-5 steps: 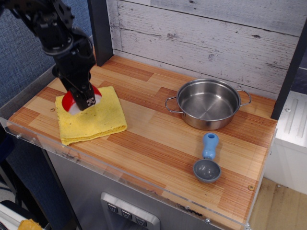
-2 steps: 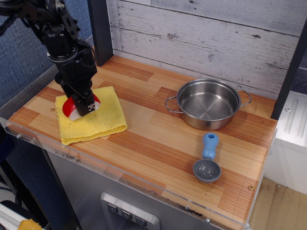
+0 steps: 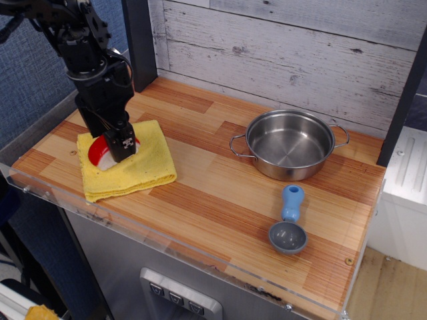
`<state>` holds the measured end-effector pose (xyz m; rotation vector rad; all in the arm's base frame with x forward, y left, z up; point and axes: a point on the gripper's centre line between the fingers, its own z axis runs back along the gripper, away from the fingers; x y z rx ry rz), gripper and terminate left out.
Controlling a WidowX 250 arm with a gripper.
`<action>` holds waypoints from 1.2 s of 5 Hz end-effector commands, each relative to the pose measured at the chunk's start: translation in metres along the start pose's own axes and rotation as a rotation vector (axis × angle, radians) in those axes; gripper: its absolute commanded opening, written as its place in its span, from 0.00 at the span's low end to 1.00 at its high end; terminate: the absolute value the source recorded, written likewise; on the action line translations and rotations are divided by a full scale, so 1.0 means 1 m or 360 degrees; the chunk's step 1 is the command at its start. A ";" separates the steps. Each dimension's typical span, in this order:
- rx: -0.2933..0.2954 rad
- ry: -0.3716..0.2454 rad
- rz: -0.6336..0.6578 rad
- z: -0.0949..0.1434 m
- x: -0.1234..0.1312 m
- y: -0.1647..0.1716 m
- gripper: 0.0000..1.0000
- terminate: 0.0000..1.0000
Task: Take the sushi out of the pot and put it on the cloth.
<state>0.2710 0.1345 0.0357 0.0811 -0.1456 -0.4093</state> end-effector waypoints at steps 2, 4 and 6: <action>0.0187 -0.0172 -0.0070 0.063 0.024 0.002 1.00 0.00; 0.0170 -0.0291 -0.0137 0.111 0.046 -0.014 1.00 0.00; 0.0070 -0.0428 -0.0203 0.116 0.052 -0.024 1.00 1.00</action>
